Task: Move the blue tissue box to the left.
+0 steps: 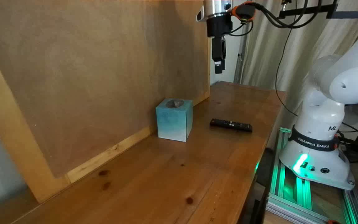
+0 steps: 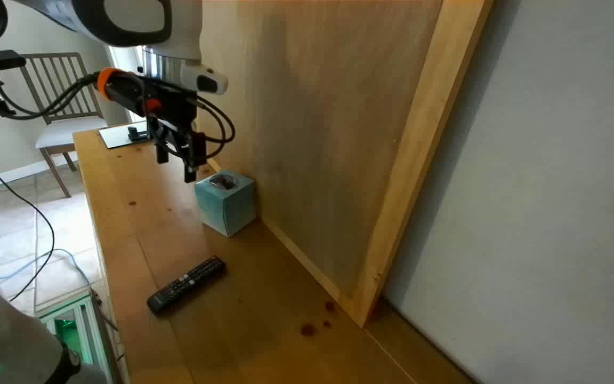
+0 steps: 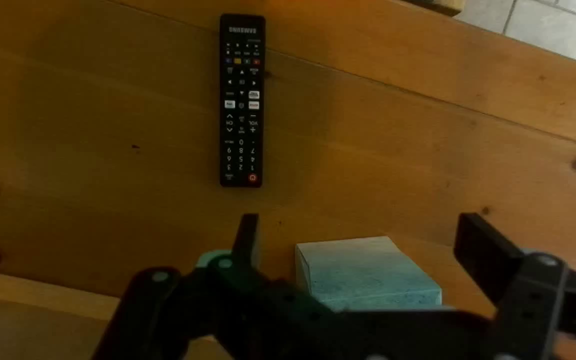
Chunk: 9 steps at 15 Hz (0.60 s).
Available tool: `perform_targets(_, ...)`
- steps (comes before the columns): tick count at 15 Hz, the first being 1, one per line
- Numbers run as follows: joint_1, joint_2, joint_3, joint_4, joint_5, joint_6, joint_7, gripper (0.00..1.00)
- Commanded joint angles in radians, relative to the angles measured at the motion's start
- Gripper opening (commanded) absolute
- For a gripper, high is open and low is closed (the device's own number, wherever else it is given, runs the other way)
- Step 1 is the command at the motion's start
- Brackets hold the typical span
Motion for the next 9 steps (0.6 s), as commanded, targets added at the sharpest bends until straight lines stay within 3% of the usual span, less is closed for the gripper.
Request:
perform_targets(1,-0.008,0.000,0.007,0.002,0.003,-0.002,-0.003,1.00)
perform_targets(6,-0.008,0.000,0.007,0.002,0.003,-0.002,-0.003,1.00)
perform_targets(9,0.004,-0.013,0.025,-0.029,-0.010,0.104,-0.020,1.00)
